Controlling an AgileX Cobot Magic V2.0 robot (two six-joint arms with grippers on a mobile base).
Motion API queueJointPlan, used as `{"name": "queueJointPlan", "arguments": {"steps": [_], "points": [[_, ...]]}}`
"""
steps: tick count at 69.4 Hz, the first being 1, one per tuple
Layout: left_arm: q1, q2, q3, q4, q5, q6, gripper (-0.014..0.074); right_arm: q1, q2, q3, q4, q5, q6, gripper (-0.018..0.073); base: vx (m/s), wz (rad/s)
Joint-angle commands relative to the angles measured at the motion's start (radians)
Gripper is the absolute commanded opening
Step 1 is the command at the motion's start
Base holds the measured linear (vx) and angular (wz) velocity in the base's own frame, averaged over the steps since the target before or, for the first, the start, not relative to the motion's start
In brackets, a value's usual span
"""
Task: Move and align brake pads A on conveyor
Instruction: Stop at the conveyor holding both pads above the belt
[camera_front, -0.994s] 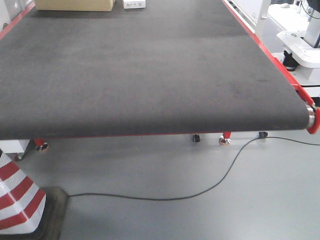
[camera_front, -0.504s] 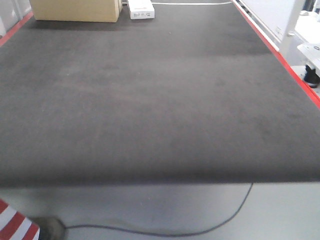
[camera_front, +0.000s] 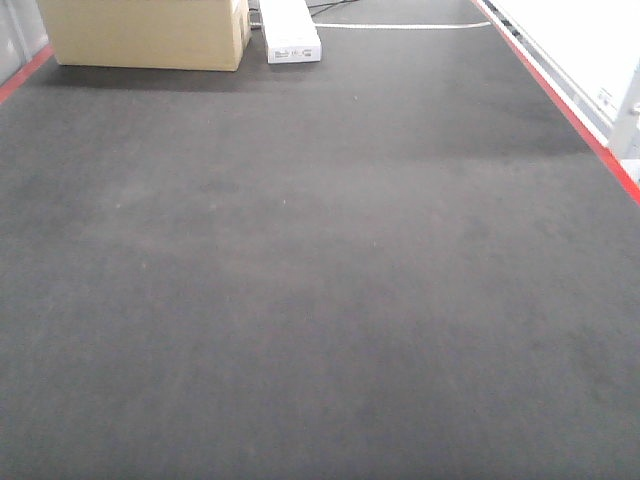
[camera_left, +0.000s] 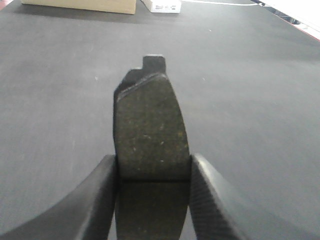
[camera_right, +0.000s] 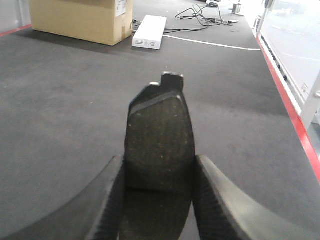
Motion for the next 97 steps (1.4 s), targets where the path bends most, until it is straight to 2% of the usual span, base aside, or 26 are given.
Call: {"name": "queueJointPlan", "arguments": {"steps": [1, 39, 97], "points": [[-0.006, 0.004, -0.031, -0.011, -0.1, 0.002, -0.0006, -0.004, 0.015, -0.029, 0.002, -0.096, -0.007, -0.0004, 0.33, 0.01], [-0.006, 0.004, -0.031, -0.011, -0.1, 0.002, -0.0006, -0.004, 0.015, -0.029, 0.002, -0.097, -0.007, -0.0004, 0.23, 0.02], [-0.006, 0.004, -0.031, -0.011, -0.1, 0.002, -0.0006, -0.004, 0.015, -0.029, 0.002, -0.096, -0.007, -0.0004, 0.01, 0.0]]}}
